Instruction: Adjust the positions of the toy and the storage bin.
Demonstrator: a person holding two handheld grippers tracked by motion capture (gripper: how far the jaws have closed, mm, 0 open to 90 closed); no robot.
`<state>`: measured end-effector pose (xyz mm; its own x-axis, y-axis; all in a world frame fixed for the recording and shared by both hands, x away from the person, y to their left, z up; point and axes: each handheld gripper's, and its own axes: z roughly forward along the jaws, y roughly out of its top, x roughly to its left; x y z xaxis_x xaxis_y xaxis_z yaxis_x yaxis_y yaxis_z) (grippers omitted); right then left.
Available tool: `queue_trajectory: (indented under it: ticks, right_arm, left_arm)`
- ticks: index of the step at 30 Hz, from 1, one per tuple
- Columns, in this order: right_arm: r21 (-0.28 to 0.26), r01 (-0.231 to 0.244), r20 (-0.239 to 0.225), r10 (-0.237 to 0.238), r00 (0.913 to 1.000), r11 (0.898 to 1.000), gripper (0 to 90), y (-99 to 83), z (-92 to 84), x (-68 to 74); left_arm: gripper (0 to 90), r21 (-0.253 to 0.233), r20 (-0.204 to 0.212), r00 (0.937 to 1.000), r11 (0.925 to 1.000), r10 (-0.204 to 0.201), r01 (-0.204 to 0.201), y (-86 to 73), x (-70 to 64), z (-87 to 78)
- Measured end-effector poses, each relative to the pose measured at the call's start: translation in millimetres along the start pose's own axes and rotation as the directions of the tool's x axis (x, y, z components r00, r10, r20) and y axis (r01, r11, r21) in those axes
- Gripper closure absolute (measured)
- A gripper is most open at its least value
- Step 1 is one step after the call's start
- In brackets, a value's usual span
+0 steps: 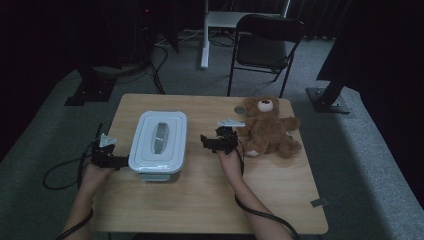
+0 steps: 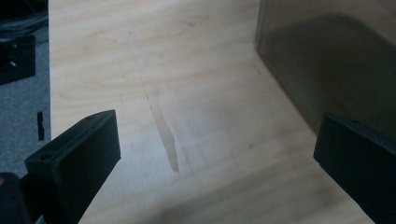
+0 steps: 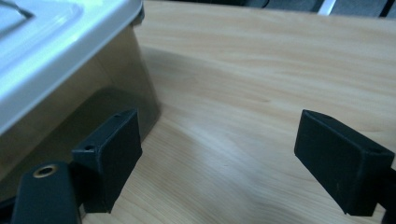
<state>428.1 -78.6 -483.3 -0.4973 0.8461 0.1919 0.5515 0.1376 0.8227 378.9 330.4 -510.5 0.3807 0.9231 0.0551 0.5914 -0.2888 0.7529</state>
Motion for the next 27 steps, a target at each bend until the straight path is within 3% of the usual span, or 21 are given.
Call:
queue_trajectory:
  ticks: [3,7,12,15,19,27]
  right_arm:
    - [0.027,-0.012,-0.016,0.012,0.9998,1.0,14.1,-4.2,15.4,5.7]
    - [0.053,0.009,-0.008,-0.008,0.9999,0.999,14.1,-6.8,31.5,15.0]
    - [0.062,-0.028,-0.017,0.029,0.9994,0.998,14.1,-9.1,45.0,15.1]
    - [0.072,-0.022,-0.026,0.024,0.9994,0.997,14.1,-11.0,52.4,18.1]
    - [0.08,0.008,-0.045,-0.005,0.999,0.997,14.1,-15.4,58.0,23.9]
    - [0.091,0.024,-0.093,-0.015,0.9955,0.996,14.6,-23.5,56.5,31.8]
  left_arm:
    - [1.3,0.008,0.017,0.9999,1.0,0.002,-0.002,5.0,1.7,7.2]
    - [1.3,0.016,0.021,0.9998,0.9999,0.003,-0.003,9.4,4.6,15.9]
    - [1.3,-0.012,0.03,0.9995,0.9999,-0.009,0.01,18.1,7.0,19.7]
    - [1.3,0.002,0.047,0.9987,0.9998,0.021,-0.021,20.8,4.8,23.0]
    - [1.3,0.004,0.066,0.9976,0.9998,0.019,-0.019,18.6,0.9,26.3]
    - [1.4,0.014,0.053,0.9984,0.9997,0.022,-0.022,9.2,-7.3,24.9]
